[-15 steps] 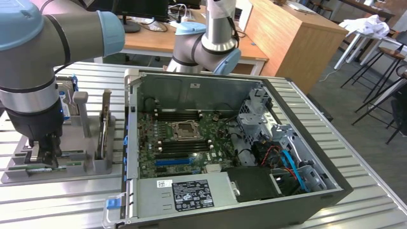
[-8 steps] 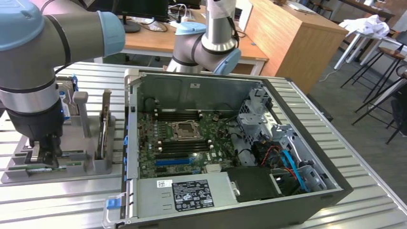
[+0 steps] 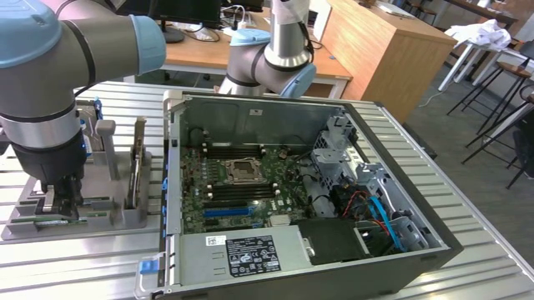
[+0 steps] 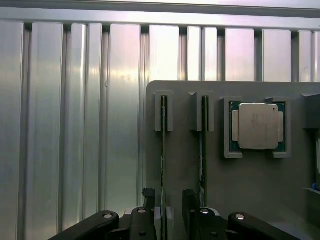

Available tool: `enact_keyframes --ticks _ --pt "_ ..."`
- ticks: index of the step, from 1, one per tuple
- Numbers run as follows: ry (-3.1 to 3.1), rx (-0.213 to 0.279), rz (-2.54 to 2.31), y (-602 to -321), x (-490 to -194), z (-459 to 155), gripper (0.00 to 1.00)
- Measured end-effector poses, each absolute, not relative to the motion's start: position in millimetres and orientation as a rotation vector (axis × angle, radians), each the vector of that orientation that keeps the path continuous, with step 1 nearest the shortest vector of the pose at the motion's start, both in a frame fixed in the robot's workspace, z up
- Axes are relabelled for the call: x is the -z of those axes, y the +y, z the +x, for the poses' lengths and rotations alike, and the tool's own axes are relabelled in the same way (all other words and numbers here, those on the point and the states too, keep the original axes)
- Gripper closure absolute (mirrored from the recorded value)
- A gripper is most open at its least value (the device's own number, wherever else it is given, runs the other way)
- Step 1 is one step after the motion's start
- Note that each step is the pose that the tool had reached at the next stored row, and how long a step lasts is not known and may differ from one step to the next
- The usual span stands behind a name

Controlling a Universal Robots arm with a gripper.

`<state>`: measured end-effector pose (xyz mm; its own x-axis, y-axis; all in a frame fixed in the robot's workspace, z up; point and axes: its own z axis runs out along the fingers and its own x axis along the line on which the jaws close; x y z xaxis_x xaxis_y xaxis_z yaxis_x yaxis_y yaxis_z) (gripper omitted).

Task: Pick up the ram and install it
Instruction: 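Pick up the ram and move it above insertion slot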

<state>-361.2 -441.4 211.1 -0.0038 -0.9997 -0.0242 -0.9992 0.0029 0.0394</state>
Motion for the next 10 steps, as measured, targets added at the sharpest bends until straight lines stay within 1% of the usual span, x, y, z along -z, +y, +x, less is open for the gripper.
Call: enact_keyframes --ticks 10 --pt "-2.217 0.070 2.210 -441.5 -207.9 -361.1 0.64"
